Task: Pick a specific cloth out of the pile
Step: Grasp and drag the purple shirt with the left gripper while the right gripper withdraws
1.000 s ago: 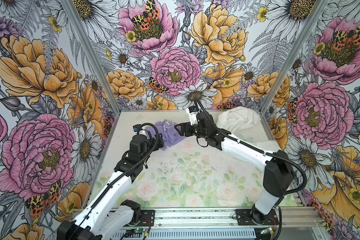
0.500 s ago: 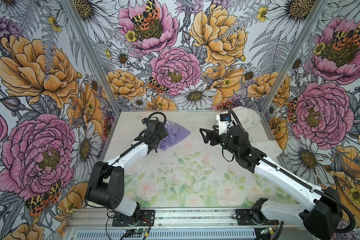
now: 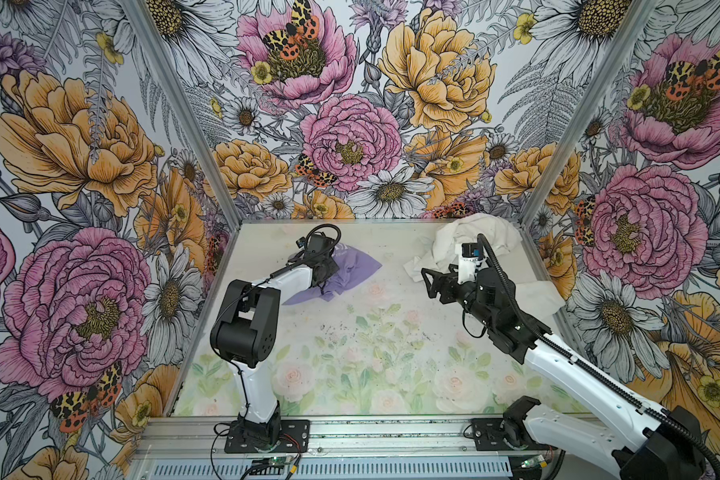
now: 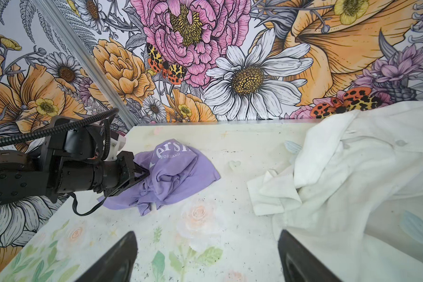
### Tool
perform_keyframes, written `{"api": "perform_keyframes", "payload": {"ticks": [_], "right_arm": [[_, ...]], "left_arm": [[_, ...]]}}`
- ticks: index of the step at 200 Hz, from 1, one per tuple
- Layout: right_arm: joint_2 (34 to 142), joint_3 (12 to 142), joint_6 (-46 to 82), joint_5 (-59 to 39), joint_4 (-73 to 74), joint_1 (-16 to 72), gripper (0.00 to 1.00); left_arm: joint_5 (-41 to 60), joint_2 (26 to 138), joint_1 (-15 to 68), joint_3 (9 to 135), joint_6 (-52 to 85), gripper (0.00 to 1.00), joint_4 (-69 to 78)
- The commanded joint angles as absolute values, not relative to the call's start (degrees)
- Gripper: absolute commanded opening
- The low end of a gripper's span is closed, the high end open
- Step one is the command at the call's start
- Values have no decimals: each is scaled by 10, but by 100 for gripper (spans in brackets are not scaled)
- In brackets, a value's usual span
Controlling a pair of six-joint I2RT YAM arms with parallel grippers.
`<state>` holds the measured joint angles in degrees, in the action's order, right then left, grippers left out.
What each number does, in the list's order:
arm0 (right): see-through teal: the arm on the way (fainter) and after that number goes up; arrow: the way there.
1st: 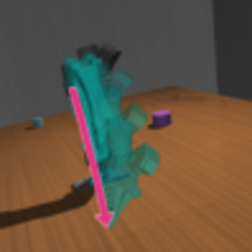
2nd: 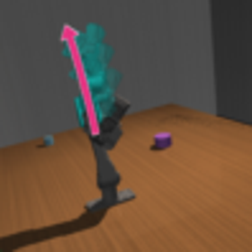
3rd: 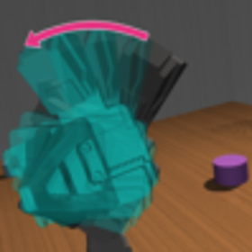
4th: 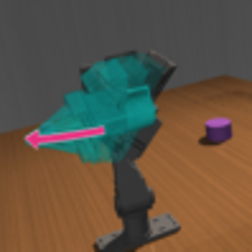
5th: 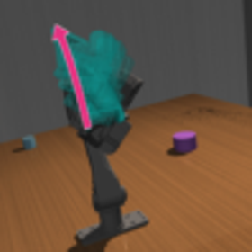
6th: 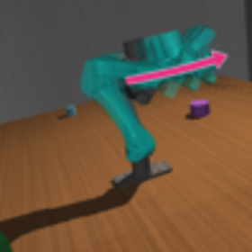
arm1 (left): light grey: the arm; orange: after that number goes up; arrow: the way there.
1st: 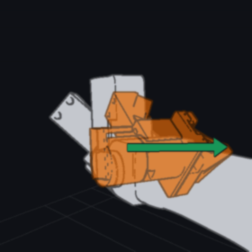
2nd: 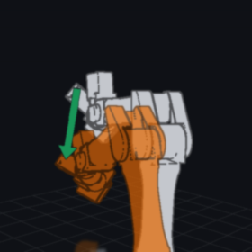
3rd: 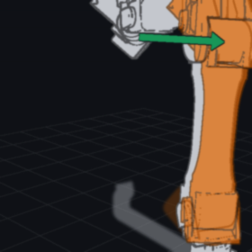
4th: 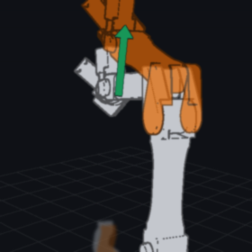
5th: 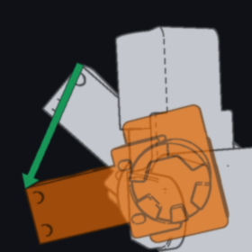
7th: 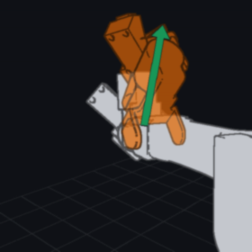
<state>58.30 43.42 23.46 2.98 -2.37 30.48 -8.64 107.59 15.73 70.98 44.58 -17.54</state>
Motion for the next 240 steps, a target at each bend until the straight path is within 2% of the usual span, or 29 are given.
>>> {"api": "perform_keyframes", "payload": {"ticks": [1,65,104,142,166,197,240], "right_arm": [[570,431,234,26,-21,296,90],[588,449,227,12,-21,284,90],[590,456,228,6,-21,282,90],[586,453,227,0,-21,279,90],[583,445,227,-3,-21,278,90],[576,434,228,0,-22,274,90],[567,422,225,-2,-40,269,91]], "left_arm": [[-68,1060,137,742,438,0,-176],[-116,998,110,926,309,0,-237],[-230,1001,90,1087,220,0,-304],[-346,1011,88,1191,109,0,-317],[-390,1014,96,1198,65,0,-317],[-407,1019,131,1137,63,0,-316],[-300,1031,174,994,172,0,-297]]}}
